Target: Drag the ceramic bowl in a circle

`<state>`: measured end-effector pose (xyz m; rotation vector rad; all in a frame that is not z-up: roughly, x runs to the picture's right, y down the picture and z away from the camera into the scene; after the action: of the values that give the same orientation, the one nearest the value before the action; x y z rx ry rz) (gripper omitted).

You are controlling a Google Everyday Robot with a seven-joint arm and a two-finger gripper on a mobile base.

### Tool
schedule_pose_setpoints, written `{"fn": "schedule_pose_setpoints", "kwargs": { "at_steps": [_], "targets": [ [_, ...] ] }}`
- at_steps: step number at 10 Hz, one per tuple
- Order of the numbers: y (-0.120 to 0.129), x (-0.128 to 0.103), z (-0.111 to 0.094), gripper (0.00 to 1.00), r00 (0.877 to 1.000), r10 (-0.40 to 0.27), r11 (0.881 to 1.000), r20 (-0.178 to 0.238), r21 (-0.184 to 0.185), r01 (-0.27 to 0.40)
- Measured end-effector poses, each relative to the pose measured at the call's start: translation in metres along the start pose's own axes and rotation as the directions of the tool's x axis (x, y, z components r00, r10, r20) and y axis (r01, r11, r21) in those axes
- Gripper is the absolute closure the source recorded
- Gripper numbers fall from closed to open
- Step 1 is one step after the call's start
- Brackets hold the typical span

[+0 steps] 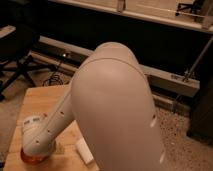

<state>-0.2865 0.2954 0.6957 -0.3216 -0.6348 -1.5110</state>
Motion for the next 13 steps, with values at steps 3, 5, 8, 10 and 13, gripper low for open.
{"fn": "schedule_pose_setpoints", "kwargs": {
  "at_steps": [3, 5, 8, 10, 13],
  "targets": [
    [-0.010, 0.011, 0.024, 0.49, 1.000, -0.013, 1.000, 0.022, 0.028, 0.012],
    [-0.015, 0.021, 0.028, 0.69, 0.999, -0.036, 0.999, 0.001, 0.004, 0.036],
    [-0.026, 0.077, -0.015, 0.98, 0.985, -0.076, 0.994, -0.152, -0.085, 0.064],
    [-0.034, 0.108, -0.034, 1.00, 0.972, -0.110, 0.985, -0.205, -0.150, 0.080],
    [-0.049, 0.139, -0.025, 1.00, 0.964, -0.167, 0.963, -0.209, -0.242, 0.114]
  ]
}}
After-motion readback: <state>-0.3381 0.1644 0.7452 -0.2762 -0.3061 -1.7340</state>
